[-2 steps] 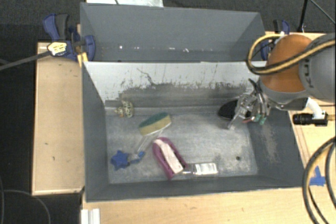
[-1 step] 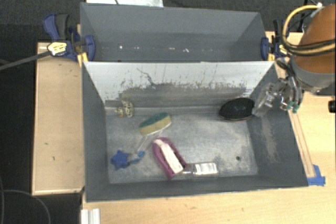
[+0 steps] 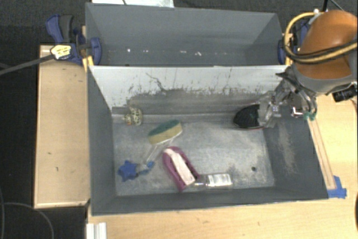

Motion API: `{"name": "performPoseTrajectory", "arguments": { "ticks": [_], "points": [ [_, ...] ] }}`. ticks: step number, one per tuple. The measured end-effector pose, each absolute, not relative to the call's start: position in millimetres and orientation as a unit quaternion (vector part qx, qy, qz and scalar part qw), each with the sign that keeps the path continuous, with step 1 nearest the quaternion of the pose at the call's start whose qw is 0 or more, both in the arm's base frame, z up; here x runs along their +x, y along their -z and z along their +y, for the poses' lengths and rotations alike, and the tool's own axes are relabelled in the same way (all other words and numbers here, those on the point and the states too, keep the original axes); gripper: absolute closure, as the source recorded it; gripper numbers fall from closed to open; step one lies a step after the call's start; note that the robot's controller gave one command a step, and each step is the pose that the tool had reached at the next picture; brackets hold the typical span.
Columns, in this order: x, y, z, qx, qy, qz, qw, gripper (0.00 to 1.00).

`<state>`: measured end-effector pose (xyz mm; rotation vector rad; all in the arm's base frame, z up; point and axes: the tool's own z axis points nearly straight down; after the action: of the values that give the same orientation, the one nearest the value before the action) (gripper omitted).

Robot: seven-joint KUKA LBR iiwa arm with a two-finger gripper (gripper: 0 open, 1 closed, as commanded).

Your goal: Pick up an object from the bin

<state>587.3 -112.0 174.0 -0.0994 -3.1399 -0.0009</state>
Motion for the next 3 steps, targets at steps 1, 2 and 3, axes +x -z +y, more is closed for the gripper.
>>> {"name": "performPoseTrajectory", "arguments": {
  "ticks": [1, 2, 3],
  "points": [
    [587.8, -175.7, -112.1, -0.032, 0.0, -0.999, -0.001, 0.0],
    [590.9, -72.0, -123.8, -0.056, 0.001, -0.998, -0.008, 0.0],
    [583.1, -75.8, -108.7, -0.175, 0.001, -0.985, -0.009, 0.0]
  ]
}}
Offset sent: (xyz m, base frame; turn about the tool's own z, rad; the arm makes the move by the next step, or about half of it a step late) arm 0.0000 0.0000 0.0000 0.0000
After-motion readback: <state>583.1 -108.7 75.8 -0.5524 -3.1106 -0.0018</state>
